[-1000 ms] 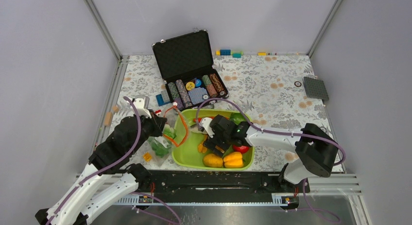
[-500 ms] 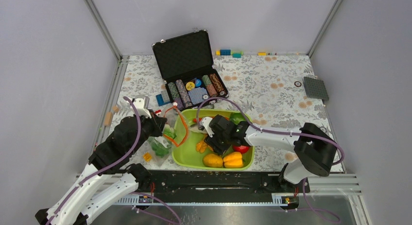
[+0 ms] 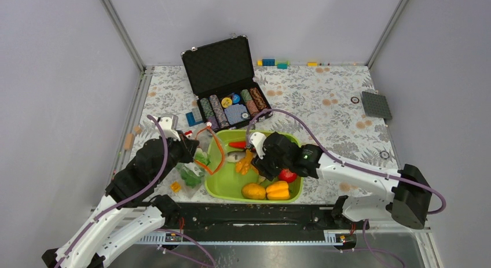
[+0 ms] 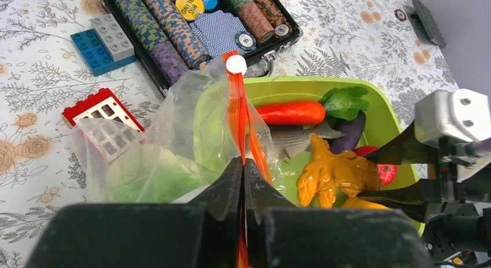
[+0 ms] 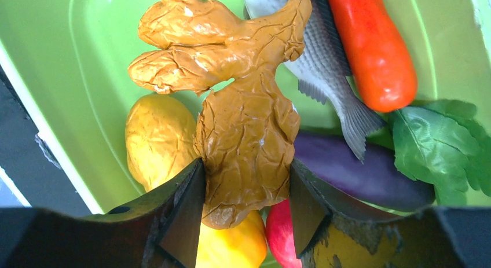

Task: Place the food in the zip-top bag and seal the zipper
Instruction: Pick up the fake vegetable from the bin, then place the fake vegetable in the zipper food storage bag.

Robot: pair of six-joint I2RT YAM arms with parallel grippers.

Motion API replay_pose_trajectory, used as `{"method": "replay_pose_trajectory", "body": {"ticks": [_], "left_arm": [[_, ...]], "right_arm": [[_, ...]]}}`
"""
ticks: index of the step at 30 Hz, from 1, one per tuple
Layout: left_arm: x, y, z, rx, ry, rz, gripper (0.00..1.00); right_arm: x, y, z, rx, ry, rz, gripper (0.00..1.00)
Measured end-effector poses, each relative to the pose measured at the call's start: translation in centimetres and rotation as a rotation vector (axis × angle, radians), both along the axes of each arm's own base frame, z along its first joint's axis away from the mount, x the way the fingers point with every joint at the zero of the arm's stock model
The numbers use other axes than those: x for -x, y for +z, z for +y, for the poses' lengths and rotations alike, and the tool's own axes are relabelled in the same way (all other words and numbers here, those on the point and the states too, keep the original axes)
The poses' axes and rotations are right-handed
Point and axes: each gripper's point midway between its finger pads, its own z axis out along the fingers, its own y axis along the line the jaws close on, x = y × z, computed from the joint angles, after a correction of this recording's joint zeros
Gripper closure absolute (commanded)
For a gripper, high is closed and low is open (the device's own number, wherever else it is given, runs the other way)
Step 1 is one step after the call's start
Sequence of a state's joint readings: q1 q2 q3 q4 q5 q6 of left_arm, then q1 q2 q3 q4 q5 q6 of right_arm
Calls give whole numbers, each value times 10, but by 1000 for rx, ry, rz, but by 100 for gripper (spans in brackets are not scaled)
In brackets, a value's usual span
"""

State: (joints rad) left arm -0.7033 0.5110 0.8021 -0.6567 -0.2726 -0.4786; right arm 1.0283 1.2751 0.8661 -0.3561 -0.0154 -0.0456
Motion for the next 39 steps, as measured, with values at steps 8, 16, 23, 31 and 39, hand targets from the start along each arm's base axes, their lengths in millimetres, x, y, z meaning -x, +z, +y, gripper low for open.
{"method": "replay_pose_trajectory", "body": {"ticks": [8, 16, 23, 31, 39], "left_arm": [[3, -1, -5, 4, -34, 7, 100], [7, -3, -14, 6, -87, 25, 100], [9, -2, -19, 14, -115, 26, 100], [11, -3, -27, 13, -168, 31, 100], [14, -4, -30, 10, -194, 32, 100]], "right_arm": [[-2, 42, -2, -67, 11, -68, 77], [-9, 106, 57, -264, 104, -67, 77], [4, 92, 81, -261, 186, 56, 77], [24, 83, 95, -267, 291, 166, 77], [12, 78, 112, -259, 248, 208, 78]]}}
